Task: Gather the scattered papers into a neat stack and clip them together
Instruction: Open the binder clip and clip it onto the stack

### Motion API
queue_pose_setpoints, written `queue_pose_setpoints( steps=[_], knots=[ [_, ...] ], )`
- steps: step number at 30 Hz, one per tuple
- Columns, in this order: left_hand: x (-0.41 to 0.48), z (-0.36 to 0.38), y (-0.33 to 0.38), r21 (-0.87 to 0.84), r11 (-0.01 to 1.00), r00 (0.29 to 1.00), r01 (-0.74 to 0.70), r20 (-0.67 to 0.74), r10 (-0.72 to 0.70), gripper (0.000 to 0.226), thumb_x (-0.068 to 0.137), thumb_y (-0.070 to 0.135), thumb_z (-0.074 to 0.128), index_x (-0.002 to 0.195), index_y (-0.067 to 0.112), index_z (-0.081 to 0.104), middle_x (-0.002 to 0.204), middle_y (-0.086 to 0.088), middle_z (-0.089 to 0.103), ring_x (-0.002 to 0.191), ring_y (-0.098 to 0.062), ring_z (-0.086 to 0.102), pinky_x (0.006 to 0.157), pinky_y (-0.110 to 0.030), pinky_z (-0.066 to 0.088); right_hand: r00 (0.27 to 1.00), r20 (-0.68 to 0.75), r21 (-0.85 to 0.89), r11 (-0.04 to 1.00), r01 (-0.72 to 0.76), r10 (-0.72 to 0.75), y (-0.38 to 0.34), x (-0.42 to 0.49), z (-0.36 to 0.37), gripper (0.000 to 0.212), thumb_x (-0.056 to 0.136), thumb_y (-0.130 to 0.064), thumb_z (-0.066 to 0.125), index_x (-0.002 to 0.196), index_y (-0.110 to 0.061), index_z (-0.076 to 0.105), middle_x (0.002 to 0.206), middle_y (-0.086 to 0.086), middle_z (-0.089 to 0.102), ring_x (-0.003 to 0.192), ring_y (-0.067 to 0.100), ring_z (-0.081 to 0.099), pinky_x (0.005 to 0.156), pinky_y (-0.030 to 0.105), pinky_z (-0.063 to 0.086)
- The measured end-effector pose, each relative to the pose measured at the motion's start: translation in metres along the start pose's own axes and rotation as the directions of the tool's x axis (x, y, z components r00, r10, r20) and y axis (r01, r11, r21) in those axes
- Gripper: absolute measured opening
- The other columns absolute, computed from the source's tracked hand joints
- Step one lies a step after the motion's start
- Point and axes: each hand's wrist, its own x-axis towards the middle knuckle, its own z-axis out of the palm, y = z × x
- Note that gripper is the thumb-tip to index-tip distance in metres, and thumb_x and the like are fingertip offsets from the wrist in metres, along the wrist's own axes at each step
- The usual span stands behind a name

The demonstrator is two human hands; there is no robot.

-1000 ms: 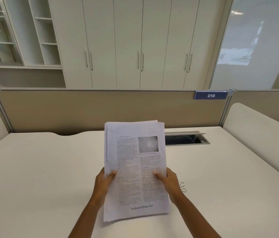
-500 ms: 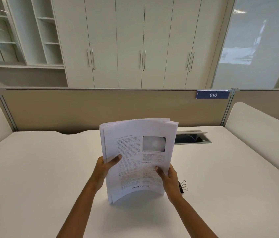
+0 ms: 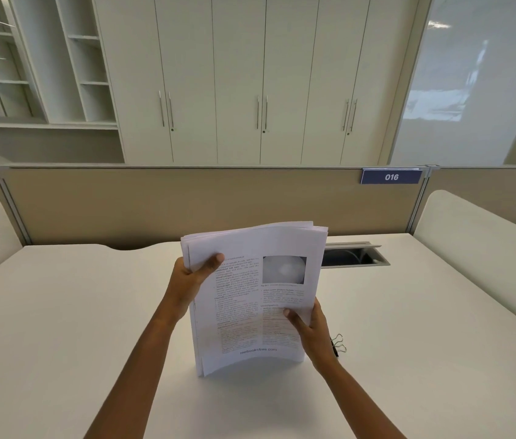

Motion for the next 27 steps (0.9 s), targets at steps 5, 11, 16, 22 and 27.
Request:
queue_pose_setpoints(
  steps=[5, 11, 16, 22, 27],
  knots=[
    [0.001, 0.005, -0.001, 0.035, 0.999, 0.996, 0.003, -0.091, 0.000, 0.019, 0.077, 0.043, 0.067, 0.076, 0.025, 0.060, 0.073, -0.002, 0.062, 0.077, -0.027, 0.058, 0.062, -0.029, 0.044, 1.000, 0.017, -0.021, 1.000, -0.004, 0.004, 0.000, 0.001, -0.001, 0.040, 0.089, -0.009, 0.055, 0.126, -0.011, 0.040, 0.110, 0.004, 0.055, 0.103, 0.023, 0.055, 0.084, 0.035, 0.052],
    [-0.001, 0.008, -0.002, 0.059, 0.998, 0.995, 0.010, -0.101, -0.004, 0.047, 0.056, 0.069, 0.064, 0.078, 0.027, 0.059, 0.070, 0.003, 0.064, 0.064, -0.013, 0.063, 0.057, -0.026, 0.049, 0.999, -0.001, -0.021, 0.999, 0.045, -0.045, -0.001, -0.004, 0.003, 0.025, 0.094, -0.013, 0.045, 0.113, -0.021, 0.032, 0.097, -0.012, 0.052, 0.087, 0.007, 0.057, 0.059, 0.018, 0.054],
    [0.000, 0.013, -0.007, 0.080, 0.997, 0.994, 0.004, -0.110, 0.005, 0.084, 0.022, 0.092, 0.053, 0.075, 0.027, 0.059, 0.069, 0.002, 0.063, 0.059, -0.010, 0.061, 0.052, -0.021, 0.047, 0.995, -0.028, -0.044, 0.995, 0.092, -0.093, 0.003, -0.008, 0.010, 0.019, 0.095, -0.023, 0.038, 0.111, -0.024, 0.028, 0.100, -0.010, 0.052, 0.090, 0.007, 0.058, 0.058, 0.011, 0.053],
    [0.002, 0.018, -0.006, 0.171, 0.984, 0.981, -0.046, -0.181, 0.077, 0.082, 0.025, 0.097, 0.042, 0.067, 0.028, 0.054, 0.058, 0.003, 0.054, 0.045, -0.005, 0.056, 0.040, -0.008, 0.039, 0.998, -0.004, -0.141, 0.988, 0.063, -0.064, 0.000, -0.010, -0.004, 0.053, 0.079, -0.072, 0.029, 0.101, -0.026, 0.044, 0.097, -0.003, 0.055, 0.093, 0.012, 0.057, 0.068, 0.015, 0.050],
    [0.002, 0.017, -0.007, 0.168, 0.983, 0.968, -0.079, -0.221, 0.116, 0.080, 0.029, 0.098, 0.039, 0.068, 0.029, 0.051, 0.058, 0.004, 0.053, 0.047, 0.004, 0.058, 0.038, -0.002, 0.037, 0.986, -0.160, -0.575, 0.809, -0.123, 0.036, 0.019, 0.005, -0.049, 0.032, 0.095, -0.034, 0.041, 0.105, -0.012, 0.062, 0.112, 0.009, 0.058, 0.109, 0.026, 0.050, 0.092, 0.036, 0.041]
  ],
)
